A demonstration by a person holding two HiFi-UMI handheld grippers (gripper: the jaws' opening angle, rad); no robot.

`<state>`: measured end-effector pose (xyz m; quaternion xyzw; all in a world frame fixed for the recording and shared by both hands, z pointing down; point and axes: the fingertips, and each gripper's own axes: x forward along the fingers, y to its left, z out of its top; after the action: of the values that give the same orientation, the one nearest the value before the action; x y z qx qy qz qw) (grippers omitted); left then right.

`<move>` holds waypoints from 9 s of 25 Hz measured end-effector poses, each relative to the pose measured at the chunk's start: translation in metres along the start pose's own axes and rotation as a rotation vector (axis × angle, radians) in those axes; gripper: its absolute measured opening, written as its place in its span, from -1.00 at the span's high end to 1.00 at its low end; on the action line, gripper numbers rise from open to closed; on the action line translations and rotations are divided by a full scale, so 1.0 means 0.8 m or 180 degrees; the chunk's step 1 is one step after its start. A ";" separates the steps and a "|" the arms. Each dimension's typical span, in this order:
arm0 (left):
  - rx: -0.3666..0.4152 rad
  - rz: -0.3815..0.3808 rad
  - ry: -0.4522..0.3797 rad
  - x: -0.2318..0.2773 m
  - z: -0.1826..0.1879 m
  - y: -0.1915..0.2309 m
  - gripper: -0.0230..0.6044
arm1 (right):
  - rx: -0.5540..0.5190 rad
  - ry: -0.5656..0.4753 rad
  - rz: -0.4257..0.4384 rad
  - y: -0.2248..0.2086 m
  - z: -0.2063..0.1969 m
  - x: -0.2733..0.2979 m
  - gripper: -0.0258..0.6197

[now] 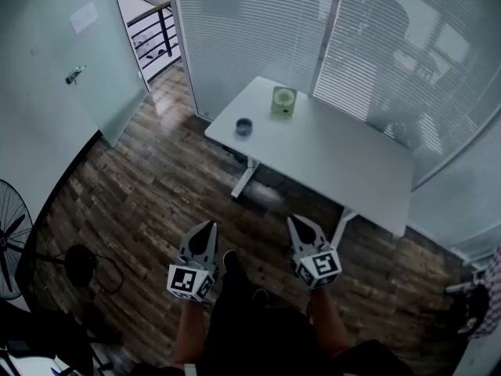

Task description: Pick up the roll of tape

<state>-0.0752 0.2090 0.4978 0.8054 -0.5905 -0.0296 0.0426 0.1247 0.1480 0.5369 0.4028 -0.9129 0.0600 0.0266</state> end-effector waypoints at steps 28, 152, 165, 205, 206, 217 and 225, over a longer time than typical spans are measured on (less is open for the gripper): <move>0.0072 -0.0481 0.0126 0.198 0.000 0.092 0.91 | -0.0253 0.0055 -0.0076 -0.075 0.034 0.184 0.90; 0.2205 -0.1271 0.3281 0.601 -0.421 0.241 0.51 | -0.0041 0.0387 -0.0017 -0.272 0.035 0.440 0.90; 0.2001 -0.1127 0.3142 0.599 -0.417 0.242 0.72 | 0.0006 0.0382 -0.0152 -0.278 0.034 0.444 0.90; 0.0401 -0.0616 0.0832 0.556 -0.082 0.212 0.75 | -0.0027 0.0201 -0.0203 -0.274 0.029 0.435 0.90; 0.0371 -0.0620 0.0772 0.552 -0.072 0.210 0.75 | -0.0050 0.0197 -0.0207 -0.275 0.029 0.434 0.90; 0.0246 -0.0703 0.0509 0.514 -0.045 0.213 0.75 | -0.0060 0.0215 -0.0248 -0.270 0.032 0.430 0.90; 0.0211 -0.0774 0.0439 0.509 -0.046 0.215 0.75 | -0.0028 0.0304 -0.0219 -0.264 0.018 0.427 0.90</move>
<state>-0.1123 -0.2295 0.5531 0.8720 -0.4850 0.0405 0.0526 0.0505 -0.2453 0.5741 0.4305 -0.8965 0.0743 0.0740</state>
